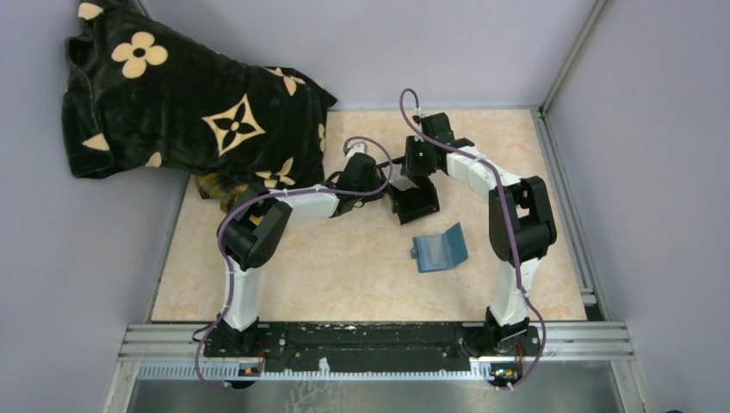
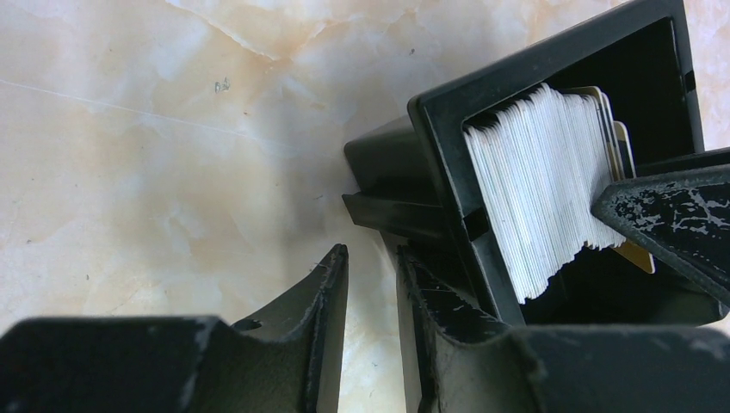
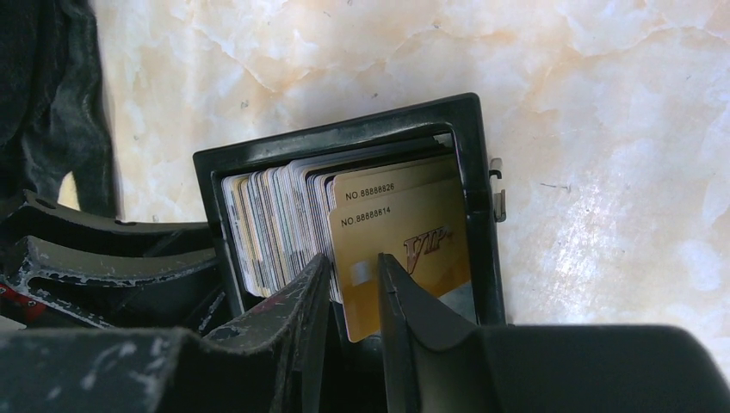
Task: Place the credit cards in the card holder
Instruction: Pick up the credit card from the storage box.
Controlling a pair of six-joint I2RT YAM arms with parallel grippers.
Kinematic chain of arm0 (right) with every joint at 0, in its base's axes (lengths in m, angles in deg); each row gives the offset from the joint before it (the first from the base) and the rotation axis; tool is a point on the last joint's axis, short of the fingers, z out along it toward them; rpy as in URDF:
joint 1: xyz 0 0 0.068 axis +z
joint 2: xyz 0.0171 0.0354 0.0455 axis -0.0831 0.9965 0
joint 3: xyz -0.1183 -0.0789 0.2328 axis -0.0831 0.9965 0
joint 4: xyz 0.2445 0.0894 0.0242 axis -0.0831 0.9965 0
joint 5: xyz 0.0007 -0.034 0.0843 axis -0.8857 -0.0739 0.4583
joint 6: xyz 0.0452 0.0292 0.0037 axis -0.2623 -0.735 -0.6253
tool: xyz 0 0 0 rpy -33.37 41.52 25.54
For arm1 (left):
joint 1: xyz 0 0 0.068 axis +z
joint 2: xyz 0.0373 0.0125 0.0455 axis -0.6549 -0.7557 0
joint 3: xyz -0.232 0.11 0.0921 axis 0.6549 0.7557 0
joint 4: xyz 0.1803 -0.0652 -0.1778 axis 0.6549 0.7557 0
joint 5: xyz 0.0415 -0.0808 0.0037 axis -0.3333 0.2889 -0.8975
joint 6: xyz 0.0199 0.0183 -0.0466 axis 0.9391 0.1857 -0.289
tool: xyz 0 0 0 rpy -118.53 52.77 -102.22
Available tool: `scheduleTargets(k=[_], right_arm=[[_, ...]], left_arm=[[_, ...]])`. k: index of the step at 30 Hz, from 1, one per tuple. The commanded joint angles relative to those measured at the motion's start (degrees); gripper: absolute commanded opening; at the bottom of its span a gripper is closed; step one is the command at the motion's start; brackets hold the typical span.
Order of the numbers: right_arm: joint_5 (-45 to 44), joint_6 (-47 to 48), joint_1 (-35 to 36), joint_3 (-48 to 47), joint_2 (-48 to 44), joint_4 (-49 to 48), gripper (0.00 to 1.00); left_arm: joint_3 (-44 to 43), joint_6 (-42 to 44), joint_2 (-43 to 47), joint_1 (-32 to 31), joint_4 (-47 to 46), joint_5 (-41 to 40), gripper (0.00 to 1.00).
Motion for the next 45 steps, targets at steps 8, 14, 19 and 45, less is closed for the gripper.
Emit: scheduleTargets(k=[8, 14, 19, 45], right_arm=[[1.73, -1.49, 0.73, 0.38, -4.38, 0.57, 0.24], [1.20, -1.58, 1.06, -0.20, -5.79, 1.30, 0.18], [0.63, -1.50, 1.37, -0.63, -6.85, 1.96, 0.12], [-16.15, 1.73, 4.36, 10.72, -32.37, 9.35, 0.00]], left_arm=[[-2.97, -0.66, -0.92, -0.95, -0.81, 1.51, 0.33], [-3.08, -0.83, -0.96, -1.08, -0.88, 1.57, 0.33], [-3.19, -0.84, -0.91, -1.25, -0.72, 1.59, 0.33], [4.11, 11.36, 15.98, -5.69, -2.42, 6.89, 0.42]])
